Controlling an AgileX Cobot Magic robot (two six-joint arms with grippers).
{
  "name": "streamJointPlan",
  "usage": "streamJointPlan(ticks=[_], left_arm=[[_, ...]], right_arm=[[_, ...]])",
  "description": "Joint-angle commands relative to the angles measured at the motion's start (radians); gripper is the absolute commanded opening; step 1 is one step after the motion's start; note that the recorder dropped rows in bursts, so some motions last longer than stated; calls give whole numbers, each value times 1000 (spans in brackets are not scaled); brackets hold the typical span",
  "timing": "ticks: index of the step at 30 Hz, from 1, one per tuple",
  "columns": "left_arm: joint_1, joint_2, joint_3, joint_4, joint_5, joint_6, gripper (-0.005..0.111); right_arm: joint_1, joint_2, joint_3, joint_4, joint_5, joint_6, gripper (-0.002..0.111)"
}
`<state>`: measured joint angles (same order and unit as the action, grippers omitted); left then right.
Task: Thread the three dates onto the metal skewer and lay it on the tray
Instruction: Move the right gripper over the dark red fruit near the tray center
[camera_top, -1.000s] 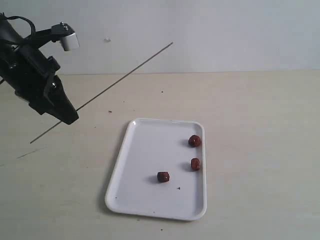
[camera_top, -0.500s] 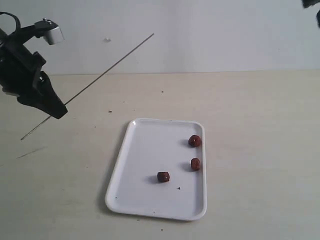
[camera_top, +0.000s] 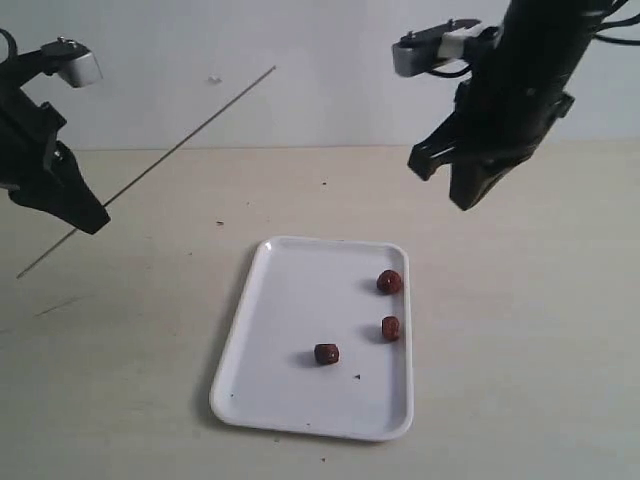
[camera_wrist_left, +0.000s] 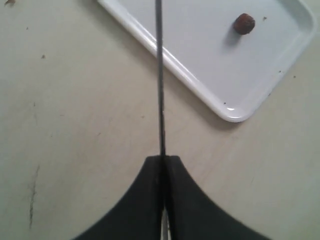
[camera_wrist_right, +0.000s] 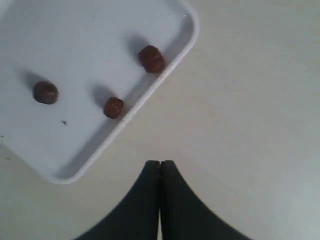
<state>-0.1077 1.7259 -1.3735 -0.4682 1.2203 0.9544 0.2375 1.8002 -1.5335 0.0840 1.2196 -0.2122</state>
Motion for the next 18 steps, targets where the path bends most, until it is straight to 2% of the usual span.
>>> streamJointPlan(ticks=[1,5,10,14,18], left_arm=[[52,-5,3,-15,-13,-56,0],[66,-5,3,-17,-30,-65,0],[66,-5,3,-62,-53,-65,0],[66,-5,3,-86,-57,-65,0],[66,-5,3,-103,-59,-65,0]], right_arm=[[68,55,-9,114,1,164,3],[160,112,-9,107,1,288,12],[257,165,-9,75,-123,459,24],[293,204,-9,77,-184,584,30],[298,253,-9,74,-170,656,47]])
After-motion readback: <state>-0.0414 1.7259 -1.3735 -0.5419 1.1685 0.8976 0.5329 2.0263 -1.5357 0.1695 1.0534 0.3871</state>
